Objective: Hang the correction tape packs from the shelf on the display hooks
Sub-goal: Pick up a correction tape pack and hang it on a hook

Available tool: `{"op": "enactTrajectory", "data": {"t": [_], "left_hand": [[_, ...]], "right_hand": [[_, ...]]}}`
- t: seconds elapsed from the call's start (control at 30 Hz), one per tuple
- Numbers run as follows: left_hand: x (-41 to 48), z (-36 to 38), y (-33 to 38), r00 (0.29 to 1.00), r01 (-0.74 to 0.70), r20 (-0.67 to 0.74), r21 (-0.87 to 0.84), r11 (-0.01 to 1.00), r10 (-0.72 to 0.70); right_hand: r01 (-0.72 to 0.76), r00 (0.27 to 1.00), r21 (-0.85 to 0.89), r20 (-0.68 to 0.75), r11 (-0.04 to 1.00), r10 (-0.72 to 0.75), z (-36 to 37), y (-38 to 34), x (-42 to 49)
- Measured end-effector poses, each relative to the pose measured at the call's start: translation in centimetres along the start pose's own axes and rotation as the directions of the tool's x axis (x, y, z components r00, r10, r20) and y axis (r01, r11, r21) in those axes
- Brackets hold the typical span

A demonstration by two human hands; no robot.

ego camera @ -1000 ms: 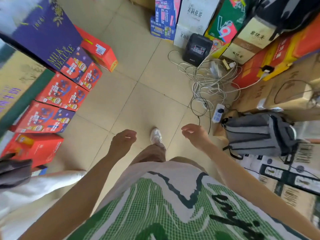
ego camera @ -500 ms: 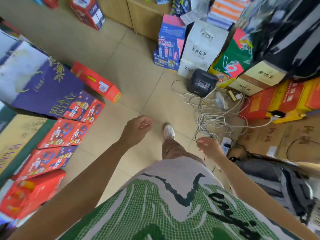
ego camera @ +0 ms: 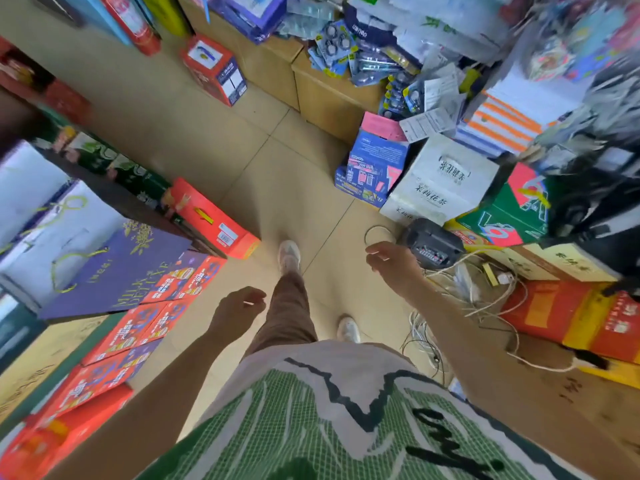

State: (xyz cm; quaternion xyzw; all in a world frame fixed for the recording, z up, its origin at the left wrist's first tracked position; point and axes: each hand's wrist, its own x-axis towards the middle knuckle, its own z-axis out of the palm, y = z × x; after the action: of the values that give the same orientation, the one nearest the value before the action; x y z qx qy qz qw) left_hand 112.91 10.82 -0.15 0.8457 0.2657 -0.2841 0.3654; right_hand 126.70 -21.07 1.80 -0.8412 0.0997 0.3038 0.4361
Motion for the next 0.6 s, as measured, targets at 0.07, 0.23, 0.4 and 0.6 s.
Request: {"op": "enactTrajectory", "data": {"t": [0.07,0.23,0.4,0.6], "left_hand": [[3.6,-2.3,0.8,1.000,-0.007,-0.007,-0.027,1.000,0.007],[13.4,-8.7,4.7,0.999,-0.053,-0.005,-0.059,0.997,0.052],[22.7,-15.6,10.4,0.994,-0.090,0.052,-0.103,0.991,0.096],[32.6,-23.1,20.7,0.974,-0.218,0.051,-0.089,0.972,0.223]], "right_hand": [[0.011,1.000,-0.004,-0.010,1.000,-0.011,0.4,-3.1,3.8],[-0.061,0.998,-0.012,-0.015,0.998,0.061,1.0,-9.0,11.7],[-0.217,0.974,0.038,-0.055,0.975,0.219,0.3,-12.9,17.5],[-0.325,0.939,0.126,-0.078,0.937,0.336,-1.7,-15.7,24.1]]}}
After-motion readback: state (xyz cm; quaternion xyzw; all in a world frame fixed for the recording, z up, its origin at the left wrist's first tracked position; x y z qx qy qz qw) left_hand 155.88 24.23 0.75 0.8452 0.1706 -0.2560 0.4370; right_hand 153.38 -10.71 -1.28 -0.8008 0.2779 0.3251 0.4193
